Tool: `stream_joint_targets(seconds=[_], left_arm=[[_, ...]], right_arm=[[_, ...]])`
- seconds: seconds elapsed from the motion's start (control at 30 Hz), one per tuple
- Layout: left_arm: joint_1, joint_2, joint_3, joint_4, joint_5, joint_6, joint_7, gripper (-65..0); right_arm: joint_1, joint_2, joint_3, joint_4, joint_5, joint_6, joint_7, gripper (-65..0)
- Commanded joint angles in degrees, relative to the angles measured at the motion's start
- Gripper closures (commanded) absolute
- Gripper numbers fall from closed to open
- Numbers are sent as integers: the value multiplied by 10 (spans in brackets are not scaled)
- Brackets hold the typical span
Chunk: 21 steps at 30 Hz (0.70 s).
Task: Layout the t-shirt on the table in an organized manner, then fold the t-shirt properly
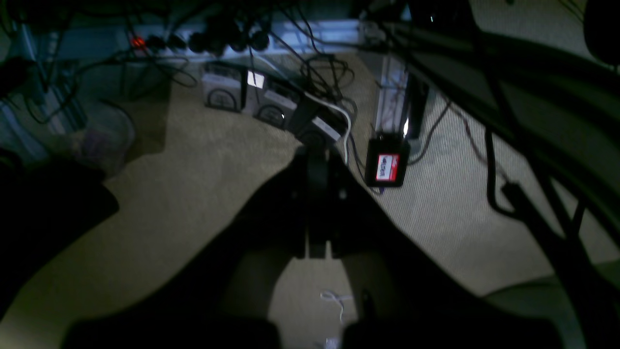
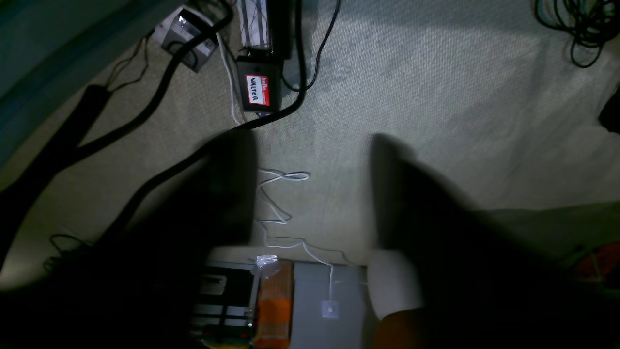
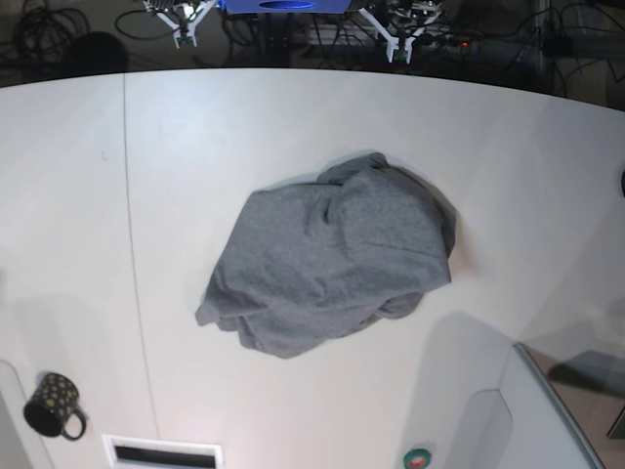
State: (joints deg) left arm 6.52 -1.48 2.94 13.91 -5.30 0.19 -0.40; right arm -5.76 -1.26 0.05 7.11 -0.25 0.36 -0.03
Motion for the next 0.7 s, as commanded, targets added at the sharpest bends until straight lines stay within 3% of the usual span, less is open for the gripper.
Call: stream_joint_targets(seconds=[0.0, 0.03, 0.07, 0.13, 0.23, 0.3, 0.37, 0.4, 0.47, 0.5, 0.67], left_arm=[[3, -2, -1, 1, -4, 2, 0, 0], [3, -2, -1, 1, -4, 2, 0, -2], [3, -2, -1, 1, -4, 2, 4, -21], [3, -2, 2, 1, -4, 2, 5, -104], [7, -2, 4, 1, -1, 2, 5, -286], [17, -2, 4, 3, 1, 2, 0, -347], [19, -2, -1, 2, -3, 2, 0, -304], [19, -4, -1, 2, -3, 2, 0, -248], [19, -9, -1, 2, -4, 2, 0, -63], [19, -9, -1, 2, -4, 2, 0, 0], [15, -9, 3, 2, -4, 2, 0, 0]], right_arm=[[-4, -1, 2, -1, -1, -8, -1, -104], [-4, -1, 2, -1, -1, -8, -1, -23], [-4, -1, 2, -1, -1, -8, -1, 0], [-4, -1, 2, -1, -1, -8, -1, -39], [-4, -1, 2, -1, -1, -8, 0, -57], [-4, -1, 2, 0, -1, -8, 0, -57], [-1, 5, 2, 1, -1, -8, 1, -57], [-1, 6, 2, 1, -1, -8, 1, -57], [0, 7, 2, 1, -1, -8, 1, -57], [0, 8, 2, 1, -1, -8, 1, -57], [-14, 9, 2, 28, -1, -8, 1, -57]])
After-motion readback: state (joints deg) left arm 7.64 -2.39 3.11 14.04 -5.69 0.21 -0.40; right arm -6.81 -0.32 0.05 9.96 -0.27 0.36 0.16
